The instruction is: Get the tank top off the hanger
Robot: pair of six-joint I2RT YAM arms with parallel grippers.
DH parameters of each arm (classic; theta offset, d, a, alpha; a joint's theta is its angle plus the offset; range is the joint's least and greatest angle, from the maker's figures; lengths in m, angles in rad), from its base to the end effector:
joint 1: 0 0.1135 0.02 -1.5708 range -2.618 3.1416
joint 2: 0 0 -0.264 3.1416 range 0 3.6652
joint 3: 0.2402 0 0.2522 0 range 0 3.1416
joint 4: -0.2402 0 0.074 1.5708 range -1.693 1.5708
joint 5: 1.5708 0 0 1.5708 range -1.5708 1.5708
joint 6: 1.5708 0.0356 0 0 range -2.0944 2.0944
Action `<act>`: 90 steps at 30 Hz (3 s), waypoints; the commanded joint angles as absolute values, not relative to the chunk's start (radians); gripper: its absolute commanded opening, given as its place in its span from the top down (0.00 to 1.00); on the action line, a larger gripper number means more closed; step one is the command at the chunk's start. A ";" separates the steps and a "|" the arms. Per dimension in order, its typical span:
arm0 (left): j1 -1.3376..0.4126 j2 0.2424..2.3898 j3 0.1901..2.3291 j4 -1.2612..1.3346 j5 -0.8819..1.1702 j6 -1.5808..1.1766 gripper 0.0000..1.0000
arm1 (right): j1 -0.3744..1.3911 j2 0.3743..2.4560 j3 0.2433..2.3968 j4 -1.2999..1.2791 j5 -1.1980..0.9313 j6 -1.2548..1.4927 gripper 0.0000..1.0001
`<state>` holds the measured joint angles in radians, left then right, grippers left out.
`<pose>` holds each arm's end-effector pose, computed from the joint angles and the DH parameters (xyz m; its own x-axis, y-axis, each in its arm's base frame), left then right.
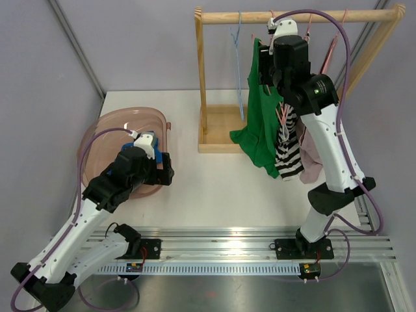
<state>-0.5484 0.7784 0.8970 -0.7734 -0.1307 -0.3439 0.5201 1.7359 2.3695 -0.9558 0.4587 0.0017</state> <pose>0.1346 -0.0768 0.3209 -0.6338 -0.0045 -0.7735 0.2284 0.9543 -0.1927 0.2905 0.1482 0.5338 -0.2749 -0.1557 -0.9488 -0.0807 0.9871 -0.1386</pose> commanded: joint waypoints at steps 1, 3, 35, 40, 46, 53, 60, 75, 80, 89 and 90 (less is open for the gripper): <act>-0.552 0.788 0.908 -0.733 -0.118 -0.331 0.01 | 0.494 1.761 2.437 -0.973 0.456 -0.022 0.45; -0.552 0.788 0.908 -0.732 -0.115 -0.328 0.01 | 0.489 1.767 2.445 -0.969 0.428 -0.020 0.60; -0.552 0.793 0.908 -0.729 -0.104 -0.316 0.01 | 0.485 1.778 2.407 -0.943 0.344 0.041 0.67; -0.552 0.792 0.908 -0.730 -0.101 -0.314 0.01 | 0.483 1.807 2.414 -0.945 0.356 0.038 0.72; -0.551 0.798 0.910 -0.729 -0.095 -0.311 0.01 | 0.485 1.836 2.558 -0.989 0.330 0.046 1.00; -0.551 0.795 0.908 -0.730 -0.104 -0.313 0.01 | 0.485 1.775 2.591 -0.956 0.308 0.071 1.00; -0.551 0.782 0.910 -0.730 -0.115 -0.316 0.01 | 0.485 1.678 2.553 -0.968 0.218 0.145 1.00; -0.571 0.704 1.032 -0.695 -0.064 -0.356 0.01 | 0.488 1.156 1.852 -0.940 -0.064 0.304 1.00; -0.697 0.777 1.159 -0.657 -0.129 -0.376 0.01 | 0.486 0.981 1.682 -0.983 -0.325 0.281 1.00; -1.150 0.949 1.394 -0.549 -0.475 -0.287 0.01 | 0.488 0.841 1.647 -1.133 -0.601 0.221 1.00; -1.182 0.987 1.419 -0.537 -0.524 -0.258 0.01 | 0.486 0.838 1.646 -1.140 -0.621 0.221 1.00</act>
